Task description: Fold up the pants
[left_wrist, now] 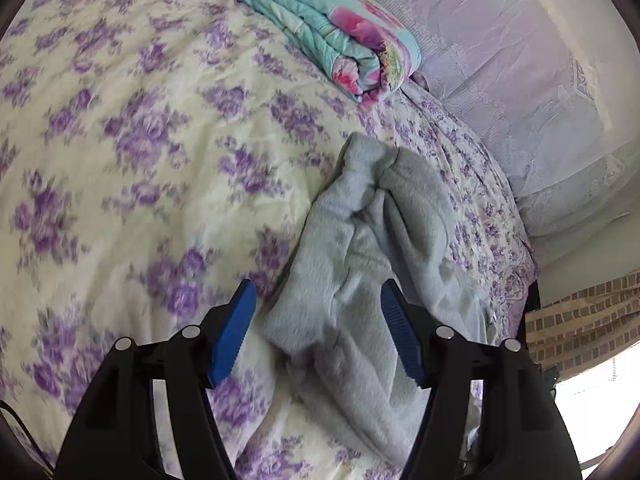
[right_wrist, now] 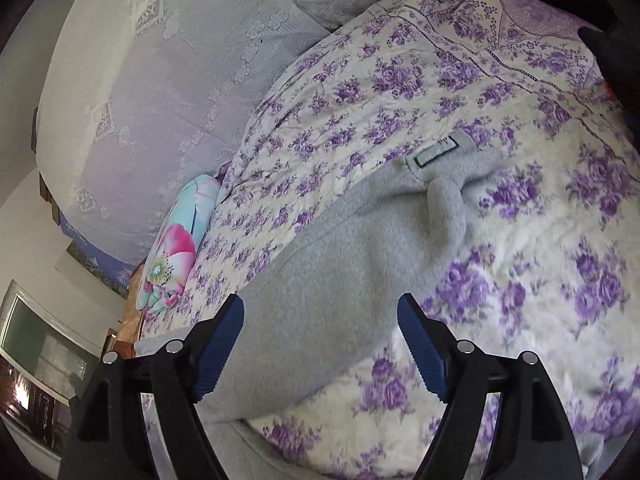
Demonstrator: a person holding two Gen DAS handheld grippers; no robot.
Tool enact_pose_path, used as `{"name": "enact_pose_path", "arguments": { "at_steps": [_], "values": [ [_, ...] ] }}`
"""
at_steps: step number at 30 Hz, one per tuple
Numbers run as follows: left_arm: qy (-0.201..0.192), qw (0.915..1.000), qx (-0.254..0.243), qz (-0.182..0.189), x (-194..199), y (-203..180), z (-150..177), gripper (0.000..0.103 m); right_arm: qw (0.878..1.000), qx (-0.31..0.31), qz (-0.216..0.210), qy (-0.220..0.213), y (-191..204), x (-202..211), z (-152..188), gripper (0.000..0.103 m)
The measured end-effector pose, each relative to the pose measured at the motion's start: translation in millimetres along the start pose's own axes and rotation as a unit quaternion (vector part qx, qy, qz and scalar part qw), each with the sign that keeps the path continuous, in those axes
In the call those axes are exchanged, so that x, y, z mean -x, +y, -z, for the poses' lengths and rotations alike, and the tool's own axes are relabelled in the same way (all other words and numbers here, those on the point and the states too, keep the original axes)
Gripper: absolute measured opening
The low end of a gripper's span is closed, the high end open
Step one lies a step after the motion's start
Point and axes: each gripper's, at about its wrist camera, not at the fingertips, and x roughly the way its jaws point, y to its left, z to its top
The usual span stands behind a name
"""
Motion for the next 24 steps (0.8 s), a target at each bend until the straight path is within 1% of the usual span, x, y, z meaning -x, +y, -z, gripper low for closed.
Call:
{"name": "enact_pose_path", "arguments": {
  "at_steps": [3,6,9,12,14,15,16,17,18,19,22,24],
  "values": [
    [0.023,0.9997,0.006,0.010,-6,8,23,0.063,1.000,-0.002,-0.006,-0.001,-2,15,15,0.080],
    [0.045,0.9987,0.003,0.023,-21,6,36,0.063,1.000,-0.007,-0.013,-0.010,-4,34,29,0.080],
    [0.051,0.9981,0.003,0.035,-37,0,36,0.063,1.000,-0.013,-0.019,-0.019,-7,55,43,0.082],
    [0.055,0.9980,0.007,0.030,-57,-3,30,0.063,0.999,-0.018,-0.019,-0.030,-11,77,57,0.082],
    [0.050,0.9984,0.005,0.025,-65,-5,28,0.061,0.999,-0.022,-0.016,-0.037,-15,91,66,0.083],
    [0.042,0.9989,0.002,0.021,-64,-6,28,0.050,0.999,-0.023,-0.014,-0.040,-17,97,70,0.083],
    [0.034,0.9992,0.003,0.020,-61,-5,28,0.033,0.999,-0.023,-0.009,-0.042,-19,104,75,0.083],
    [0.027,0.9992,0.009,0.027,-57,-2,27,0.027,0.999,-0.021,-0.004,-0.045,-20,110,79,0.083],
    [0.019,0.9989,0.016,0.040,-50,2,26,0.022,0.999,-0.019,0.002,-0.049,-22,117,81,0.083],
    [0.008,0.9986,0.020,0.048,-41,6,27,0.018,0.998,-0.016,0.010,-0.054,-23,123,84,0.083],
    [-0.040,0.9975,0.023,0.055,-4,17,32,0.017,0.997,-0.011,0.028,-0.065,-27,139,88,0.083],
    [-0.064,0.9959,0.029,0.057,21,28,38,0.017,0.997,-0.011,0.035,-0.069,-29,149,91,0.083]
  ]
}}
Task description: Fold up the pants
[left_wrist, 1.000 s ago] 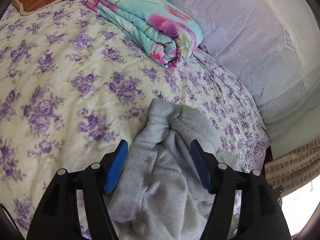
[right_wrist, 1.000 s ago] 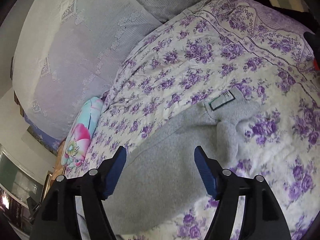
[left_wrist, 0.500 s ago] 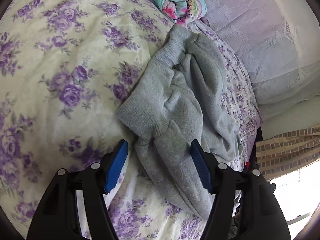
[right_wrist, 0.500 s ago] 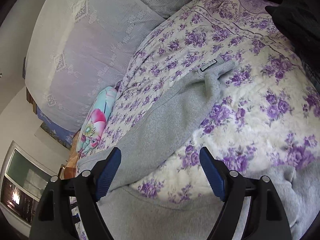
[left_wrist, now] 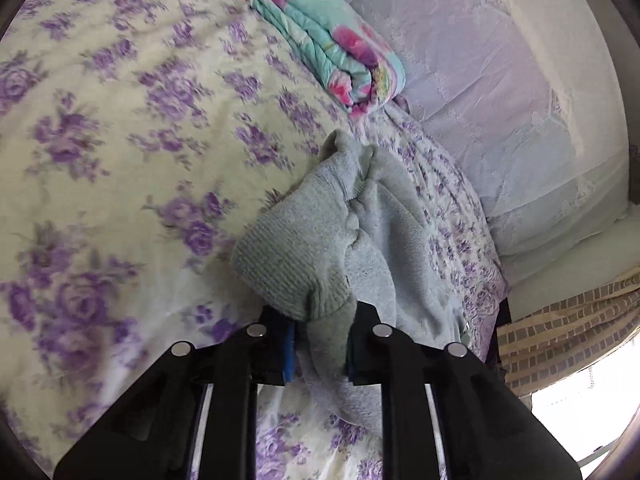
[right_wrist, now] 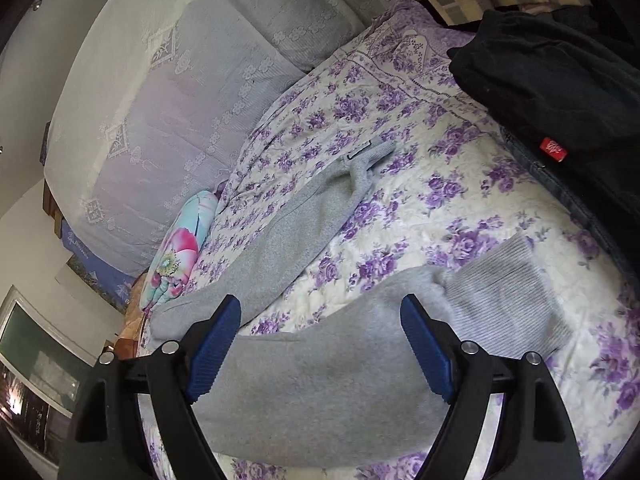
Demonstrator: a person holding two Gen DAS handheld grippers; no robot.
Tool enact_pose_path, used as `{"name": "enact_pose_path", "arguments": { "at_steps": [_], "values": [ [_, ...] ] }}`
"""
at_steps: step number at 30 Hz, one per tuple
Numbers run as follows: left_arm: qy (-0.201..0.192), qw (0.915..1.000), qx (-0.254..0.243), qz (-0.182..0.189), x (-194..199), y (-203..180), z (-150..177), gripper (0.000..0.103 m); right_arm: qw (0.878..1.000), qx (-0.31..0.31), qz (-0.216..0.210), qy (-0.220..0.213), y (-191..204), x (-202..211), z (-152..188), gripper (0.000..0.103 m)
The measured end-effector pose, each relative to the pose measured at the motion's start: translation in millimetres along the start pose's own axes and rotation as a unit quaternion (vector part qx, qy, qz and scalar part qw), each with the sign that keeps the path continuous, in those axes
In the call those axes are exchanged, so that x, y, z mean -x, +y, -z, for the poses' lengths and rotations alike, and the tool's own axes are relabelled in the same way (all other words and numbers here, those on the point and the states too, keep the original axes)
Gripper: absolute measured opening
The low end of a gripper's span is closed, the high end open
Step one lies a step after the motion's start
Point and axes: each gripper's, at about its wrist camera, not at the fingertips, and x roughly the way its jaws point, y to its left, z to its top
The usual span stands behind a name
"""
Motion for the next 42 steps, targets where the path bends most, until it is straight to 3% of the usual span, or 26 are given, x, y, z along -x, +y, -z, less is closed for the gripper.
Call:
{"name": "enact_pose_path", "arguments": {
  "at_steps": [3,8,11,14,18,21,23,25,27,30,35,37,42],
  "values": [
    [-0.016,0.9997,0.011,-0.016,21,20,9,0.017,1.000,0.009,0.022,-0.002,-4,11,5,0.083],
    [-0.001,0.9991,0.037,-0.020,8,53,25,0.018,0.999,-0.003,0.052,0.007,-20,15,18,0.083],
    [-0.005,0.9993,0.033,-0.019,8,50,26,0.020,0.999,-0.034,0.039,0.002,-33,18,22,0.083],
    [-0.001,0.9994,0.029,-0.017,9,49,25,0.020,0.999,-0.038,0.013,0.017,-35,10,28,0.083],
    [0.003,0.9996,0.020,-0.019,12,50,26,0.023,0.996,-0.018,0.034,0.078,-43,-20,37,0.083],
    [0.004,0.9997,0.009,-0.022,21,48,26,0.033,0.996,0.007,0.049,0.073,-35,-15,35,0.082],
    [-0.005,0.9994,-0.001,-0.035,31,45,25,0.048,0.995,0.024,0.085,0.051,-28,-7,30,0.082],
    [-0.038,0.9969,-0.010,-0.068,47,42,23,0.071,0.996,0.032,0.075,0.030,-22,1,22,0.082],
    [-0.078,0.9913,-0.020,-0.104,63,38,16,0.075,0.998,0.035,0.051,0.023,-12,0,11,0.082],
    [-0.098,0.9893,-0.025,-0.105,72,30,-4,0.075,0.998,0.042,0.026,0.035,2,-19,-9,0.082],
    [-0.084,0.9870,-0.078,-0.113,37,-11,-42,0.075,0.998,0.029,-0.002,0.061,23,-61,-25,0.082],
    [-0.056,0.9874,-0.092,-0.116,11,-24,-56,0.075,0.997,0.021,-0.017,0.075,28,-70,-23,0.082],
    [0.019,0.9849,-0.119,-0.125,-60,-47,-79,0.075,0.996,0.032,0.005,0.085,32,-78,-17,0.083]
  ]
}}
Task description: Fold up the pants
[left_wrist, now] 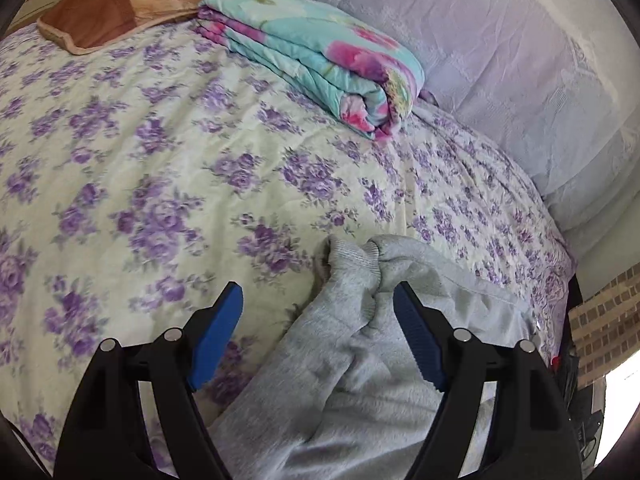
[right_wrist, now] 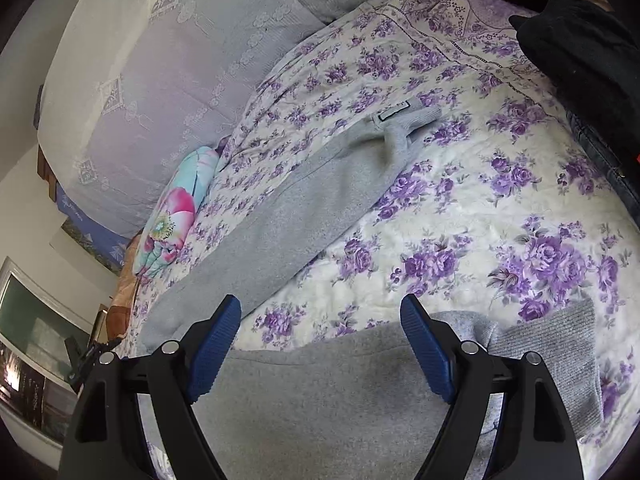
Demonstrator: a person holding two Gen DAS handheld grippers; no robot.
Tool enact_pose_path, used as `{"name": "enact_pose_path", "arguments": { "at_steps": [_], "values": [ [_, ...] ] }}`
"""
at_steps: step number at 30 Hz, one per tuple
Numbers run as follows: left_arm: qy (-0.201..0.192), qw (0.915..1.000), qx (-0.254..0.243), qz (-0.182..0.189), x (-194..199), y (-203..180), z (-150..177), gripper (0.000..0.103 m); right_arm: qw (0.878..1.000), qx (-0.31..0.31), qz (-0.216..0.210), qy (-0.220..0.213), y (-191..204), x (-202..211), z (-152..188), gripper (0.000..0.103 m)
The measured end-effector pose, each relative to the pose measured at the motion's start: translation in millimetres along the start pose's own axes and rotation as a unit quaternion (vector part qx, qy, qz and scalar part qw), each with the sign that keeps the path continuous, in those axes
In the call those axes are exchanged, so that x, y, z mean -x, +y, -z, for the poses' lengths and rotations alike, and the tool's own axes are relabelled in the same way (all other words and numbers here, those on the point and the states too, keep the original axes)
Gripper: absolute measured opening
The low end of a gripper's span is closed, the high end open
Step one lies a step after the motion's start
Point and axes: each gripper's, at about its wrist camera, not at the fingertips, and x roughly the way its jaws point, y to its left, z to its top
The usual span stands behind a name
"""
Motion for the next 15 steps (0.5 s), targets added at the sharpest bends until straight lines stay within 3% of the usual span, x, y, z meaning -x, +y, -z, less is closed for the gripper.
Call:
{"name": "enact_pose_path", "arguments": {
  "at_steps": [5,7,8,10,13,15],
  "values": [
    [0.047,0.9989,0.005,-0.003,-48,-9,-11,0.070,1.000,-0.005,0.010,-0.003,-4,0,-4,0.083],
    [0.071,0.9973,0.019,0.010,-63,-8,-11,0.043,1.000,0.002,0.013,-0.003,-1,-4,-6,0.083],
    [0.072,0.9970,0.024,0.014,-66,-6,-11,0.039,1.000,0.004,0.013,-0.004,0,-7,-8,0.083],
    [0.054,0.9980,0.026,0.020,-62,-3,-10,0.020,1.000,0.010,0.014,-0.004,2,-14,-13,0.083],
    [0.023,0.9962,0.060,0.058,-48,10,-14,0.011,1.000,0.013,0.019,-0.003,4,-28,-26,0.082],
    [-0.010,0.9952,0.077,0.060,-40,16,-20,0.007,1.000,0.008,0.022,-0.003,3,-39,-38,0.082]
  ]
}}
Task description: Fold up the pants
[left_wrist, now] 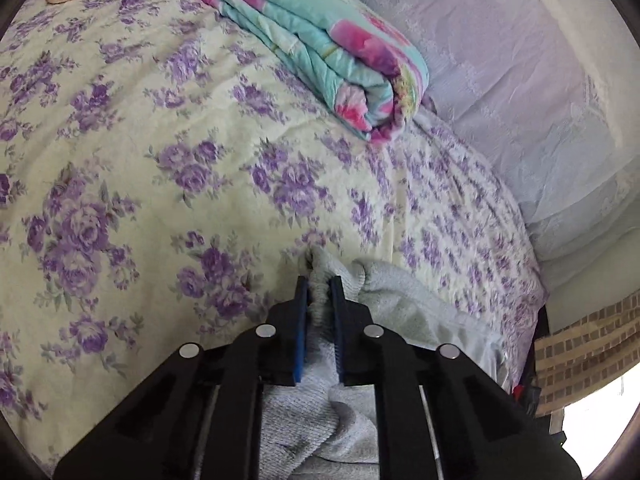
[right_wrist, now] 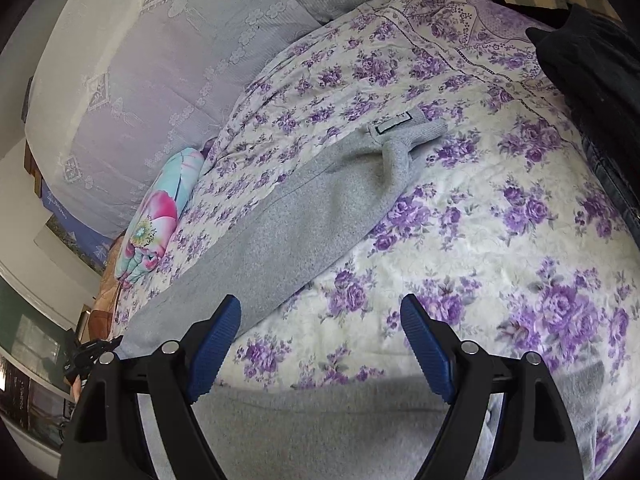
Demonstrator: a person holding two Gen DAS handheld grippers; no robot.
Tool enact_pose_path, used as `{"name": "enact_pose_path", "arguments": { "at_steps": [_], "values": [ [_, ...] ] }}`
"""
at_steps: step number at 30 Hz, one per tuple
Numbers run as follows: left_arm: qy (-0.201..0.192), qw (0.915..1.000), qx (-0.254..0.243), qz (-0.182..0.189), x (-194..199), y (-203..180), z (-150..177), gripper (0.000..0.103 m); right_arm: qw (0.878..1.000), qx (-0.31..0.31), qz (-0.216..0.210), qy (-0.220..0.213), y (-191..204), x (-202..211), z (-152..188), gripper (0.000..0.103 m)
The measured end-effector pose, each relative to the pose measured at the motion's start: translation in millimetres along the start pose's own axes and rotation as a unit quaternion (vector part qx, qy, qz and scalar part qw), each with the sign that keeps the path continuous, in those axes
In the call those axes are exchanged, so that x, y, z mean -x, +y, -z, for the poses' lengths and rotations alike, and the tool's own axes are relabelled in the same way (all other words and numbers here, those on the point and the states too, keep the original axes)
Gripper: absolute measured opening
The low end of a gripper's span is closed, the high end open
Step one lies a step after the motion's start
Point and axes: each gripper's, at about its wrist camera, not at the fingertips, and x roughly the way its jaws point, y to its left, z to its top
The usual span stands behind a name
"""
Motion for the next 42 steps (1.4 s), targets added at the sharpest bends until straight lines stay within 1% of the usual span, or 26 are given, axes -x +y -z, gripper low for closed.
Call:
{"name": "enact_pose_path", "arguments": {
  "at_steps": [1,2,3,5,6,9,11,12,14,16,17,18,20,21,23,24,25,26,27,28,29,31,34,37,39,42],
  "values": [
    [-0.026,0.9994,-0.005,-0.021,2,0,-3,0.001,1.000,-0.003,0.005,0.000,-1,-6,-6,0.082],
    [-0.051,0.9968,-0.015,-0.059,2,0,-4,0.001,1.000,-0.005,0.011,-0.001,-3,-14,-14,0.082],
    [-0.054,0.9956,-0.018,-0.075,-2,3,-4,0.001,1.000,-0.006,0.019,0.000,-5,-21,-20,0.082],
    [-0.013,0.9990,0.004,-0.043,-17,15,-2,0.001,0.999,-0.019,0.030,0.004,-13,-38,-33,0.082],
    [-0.007,0.9993,0.012,-0.035,-18,21,-1,0.001,0.999,-0.031,0.030,0.008,-18,-46,-39,0.082],
    [-0.020,0.9990,0.019,-0.035,-14,28,-2,0.002,0.997,-0.075,0.020,0.015,-35,-69,-56,0.082],
    [-0.019,0.9993,0.021,-0.025,-14,30,-2,0.012,0.994,-0.102,0.020,0.015,-47,-83,-67,0.077],
    [-0.021,0.9992,0.022,-0.025,-15,30,0,0.018,0.993,-0.111,0.022,0.017,-53,-91,-72,0.071],
    [-0.025,0.9990,0.023,-0.029,-16,31,0,0.020,0.993,-0.108,0.031,0.031,-58,-108,-77,0.054],
    [-0.025,0.9990,0.027,-0.025,-16,32,0,0.026,0.994,-0.092,0.044,0.036,-57,-117,-77,0.016],
    [-0.026,0.9989,0.030,-0.024,-15,33,0,0.028,0.995,-0.087,0.041,0.032,-55,-114,-77,0.010],
    [-0.027,0.9989,0.033,-0.021,-15,34,0,0.033,0.996,-0.076,0.035,0.021,-52,-106,-78,0.009],
    [-0.028,0.9988,0.035,-0.017,-15,34,0,0.035,0.998,-0.047,0.035,-0.005,-44,-83,-79,0.009],
    [-0.027,0.9989,0.034,-0.017,-16,34,0,0.037,0.998,-0.039,0.041,-0.004,-44,-77,-78,0.009],
    [-0.026,0.9990,0.031,-0.018,-17,33,1,0.039,0.997,-0.032,0.069,0.030,-52,-83,-70,0.010],
    [-0.025,0.9991,0.030,-0.019,-18,32,1,0.040,0.994,-0.035,0.081,0.065,-60,-94,-65,0.014],
    [-0.025,0.9990,0.030,-0.020,-18,32,0,0.041,0.994,-0.042,0.068,0.072,-67,-96,-63,0.014],
    [-0.024,0.9991,0.032,-0.018,-18,33,0,0.041,0.995,-0.057,0.057,0.066,-70,-91,-64,0.015],
    [-0.023,0.9990,0.034,-0.015,-17,34,0,0.042,0.994,-0.072,0.061,0.059,-71,-82,-66,0.022],
    [-0.024,0.9989,0.037,-0.015,-15,34,0,0.043,0.994,-0.076,0.069,0.033,-68,-70,-66,0.031],
    [-0.027,0.9987,0.040,-0.016,-10,34,0,0.043,0.995,-0.067,0.077,-0.001,-62,-55,-67,0.035],
    [-0.050,0.9977,0.045,-0.012,7,30,2,0.045,0.994,-0.019,0.100,-0.045,-39,-32,-66,0.036],
    [-0.070,0.9975,0.010,0.004,34,7,8,0.050,0.994,0.046,0.076,-0.062,-2,-18,-65,0.040],
    [-0.034,0.9975,-0.062,0.009,36,-32,27,0.059,0.996,0.081,0.030,-0.038,33,-31,-57,0.052],
    [0.002,0.9934,-0.114,0.010,23,-57,43,0.059,0.994,0.105,0.005,-0.006,57,-53,-45,0.055],
    [0.048,0.9860,-0.160,0.002,-8,-76,63,0.059,0.990,0.126,-0.020,0.052,78,-93,-21,0.059]
  ]
}}
